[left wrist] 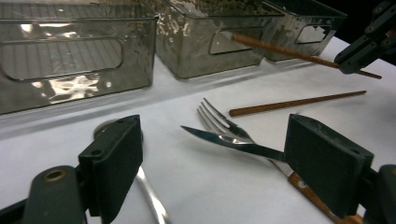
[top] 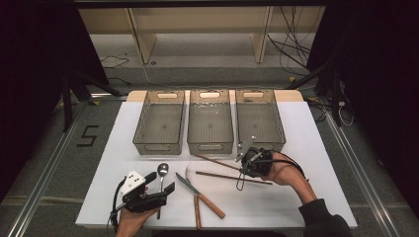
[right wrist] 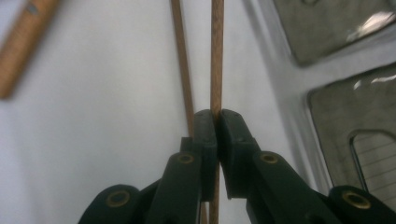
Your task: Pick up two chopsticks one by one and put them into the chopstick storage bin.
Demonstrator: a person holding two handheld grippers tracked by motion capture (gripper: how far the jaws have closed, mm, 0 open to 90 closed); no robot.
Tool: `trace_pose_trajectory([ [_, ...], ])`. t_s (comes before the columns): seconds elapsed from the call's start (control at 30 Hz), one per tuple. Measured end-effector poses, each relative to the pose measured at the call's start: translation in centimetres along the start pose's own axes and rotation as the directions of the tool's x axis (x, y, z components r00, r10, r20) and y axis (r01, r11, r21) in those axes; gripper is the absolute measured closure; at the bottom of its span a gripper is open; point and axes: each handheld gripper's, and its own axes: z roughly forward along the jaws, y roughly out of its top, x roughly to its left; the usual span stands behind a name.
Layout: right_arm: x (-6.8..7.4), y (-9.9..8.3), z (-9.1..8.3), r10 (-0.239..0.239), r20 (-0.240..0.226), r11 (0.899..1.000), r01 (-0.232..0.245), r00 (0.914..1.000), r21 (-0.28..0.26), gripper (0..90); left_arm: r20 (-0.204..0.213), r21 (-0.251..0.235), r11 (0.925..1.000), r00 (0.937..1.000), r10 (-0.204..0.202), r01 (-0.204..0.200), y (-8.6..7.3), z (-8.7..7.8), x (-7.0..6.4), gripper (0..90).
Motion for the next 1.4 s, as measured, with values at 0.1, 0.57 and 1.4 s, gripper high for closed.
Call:
trace_pose_trajectory([
  [0.1, 0.9, 0.2, -0.9, 0.08, 0.013, 0.992, -0.078, 0.9967, -0.1, 86.0, 0.022, 0.004, 0.9999, 0.9996, -0.017, 0.017, 0.3, 0.3, -0.6, 19.1],
  [0.57, 3.3, -0.2, -1.5, 0.214, 0.02, 0.932, -0.198, 0.9767, -0.305, 85.9, 0.115, 0.042, 0.9975, 0.9915, -0.061, 0.057, 3.2, 3.3, -3.2, 19.4],
  [1.4, 6.6, 0.4, -0.1, 0.269, -0.033, 0.839, -0.251, 0.9625, -0.483, 85.9, 0.309, 0.127, 0.9676, 0.9182, -0.248, 0.218, 6.2, 7.3, -5.7, 38.3],
])
